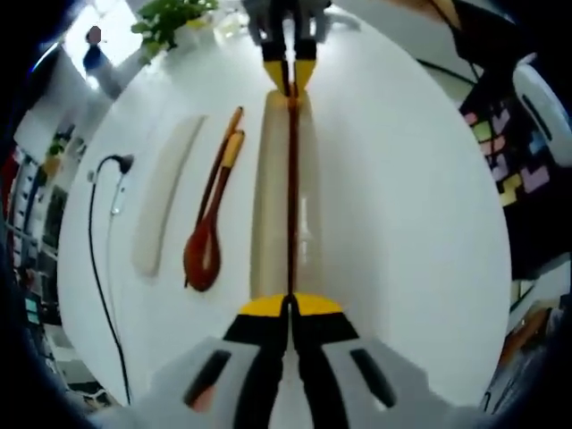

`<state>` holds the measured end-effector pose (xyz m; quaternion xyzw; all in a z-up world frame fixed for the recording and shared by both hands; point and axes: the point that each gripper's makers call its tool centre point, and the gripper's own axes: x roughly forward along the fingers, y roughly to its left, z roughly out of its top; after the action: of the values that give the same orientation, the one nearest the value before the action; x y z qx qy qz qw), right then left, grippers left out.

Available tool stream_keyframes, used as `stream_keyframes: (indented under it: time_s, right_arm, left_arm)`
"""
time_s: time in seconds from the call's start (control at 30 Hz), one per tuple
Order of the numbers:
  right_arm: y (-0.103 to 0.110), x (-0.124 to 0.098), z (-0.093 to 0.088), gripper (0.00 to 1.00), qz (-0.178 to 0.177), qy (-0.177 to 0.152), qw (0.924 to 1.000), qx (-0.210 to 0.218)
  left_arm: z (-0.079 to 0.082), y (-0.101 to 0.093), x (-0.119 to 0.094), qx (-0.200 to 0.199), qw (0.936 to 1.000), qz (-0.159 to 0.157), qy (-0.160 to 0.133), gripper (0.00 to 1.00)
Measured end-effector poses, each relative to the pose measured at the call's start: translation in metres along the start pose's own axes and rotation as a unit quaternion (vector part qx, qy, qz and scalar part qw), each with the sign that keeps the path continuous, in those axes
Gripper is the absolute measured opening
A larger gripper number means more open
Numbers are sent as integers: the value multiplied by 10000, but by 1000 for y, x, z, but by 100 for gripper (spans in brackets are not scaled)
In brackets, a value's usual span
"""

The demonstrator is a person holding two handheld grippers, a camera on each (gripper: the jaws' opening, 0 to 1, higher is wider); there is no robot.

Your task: Arrange the utensils inside the cutlery case until each visible utensil rests in its matching compartment.

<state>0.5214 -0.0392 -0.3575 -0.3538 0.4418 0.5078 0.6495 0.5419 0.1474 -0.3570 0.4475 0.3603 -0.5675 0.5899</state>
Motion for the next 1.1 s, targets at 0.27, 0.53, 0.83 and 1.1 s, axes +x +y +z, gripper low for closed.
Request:
stream_keyframes:
  time_s: [0.27, 0.53, 0.83, 1.1]
  right_arm:
    - [1, 3, 1, 5, 61, 17, 10000, 40]
    - [2, 6, 0, 5, 110, 7, 9999, 89]
    - [5, 6, 1, 6, 203, -2, 9997, 98]
    - [-1, -3, 0, 6, 79, -66, 9999, 115]
  left_arm:
    - [-1, 1, 0, -32, 10000, 12, -40, 2]
    - [0, -4, 1, -55, 9999, -73, -100, 2]
    - [1, -6, 0, -87, 9998, -102, -122, 3]
    - [1, -2, -5, -111, 9998, -53, -178, 4]
